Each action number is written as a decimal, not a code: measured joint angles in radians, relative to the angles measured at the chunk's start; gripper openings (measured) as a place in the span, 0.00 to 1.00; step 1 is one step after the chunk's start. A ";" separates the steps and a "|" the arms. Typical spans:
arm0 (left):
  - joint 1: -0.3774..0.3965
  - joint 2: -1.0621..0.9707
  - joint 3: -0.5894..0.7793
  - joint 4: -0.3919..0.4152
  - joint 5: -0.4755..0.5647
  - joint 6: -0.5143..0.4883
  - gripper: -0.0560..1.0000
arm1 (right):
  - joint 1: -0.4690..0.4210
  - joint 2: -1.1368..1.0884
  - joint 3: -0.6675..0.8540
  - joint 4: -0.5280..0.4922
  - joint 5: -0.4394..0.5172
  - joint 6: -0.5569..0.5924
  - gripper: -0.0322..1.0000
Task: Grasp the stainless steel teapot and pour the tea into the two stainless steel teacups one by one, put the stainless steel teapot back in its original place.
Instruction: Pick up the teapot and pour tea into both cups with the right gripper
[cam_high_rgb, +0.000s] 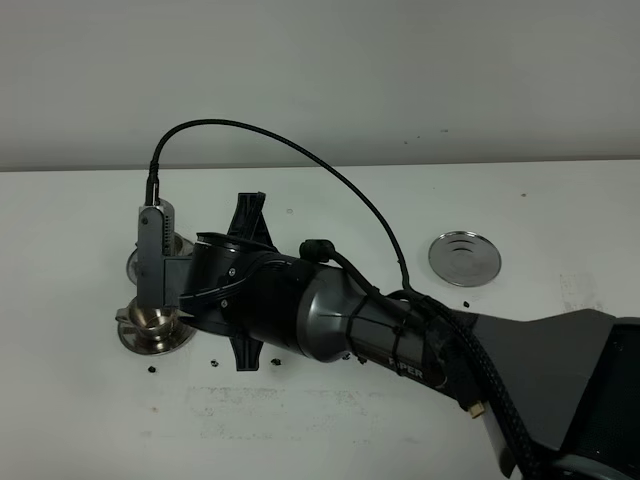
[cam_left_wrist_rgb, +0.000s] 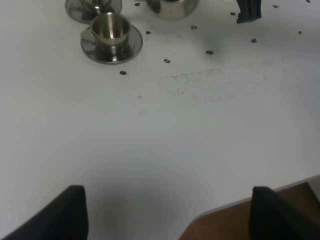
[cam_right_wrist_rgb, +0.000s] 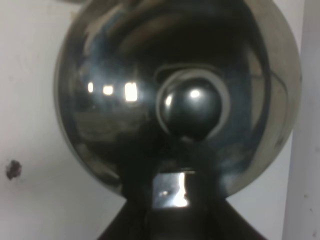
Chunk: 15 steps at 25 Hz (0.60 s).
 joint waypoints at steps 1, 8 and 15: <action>0.000 0.000 0.000 0.000 0.000 0.000 0.66 | 0.000 0.006 0.000 -0.006 0.002 -0.001 0.24; 0.000 0.000 0.000 0.000 0.000 0.000 0.66 | 0.006 0.022 0.000 -0.045 0.014 -0.026 0.24; 0.000 0.000 0.000 0.000 0.000 0.000 0.66 | 0.024 0.049 0.000 -0.095 0.015 -0.044 0.24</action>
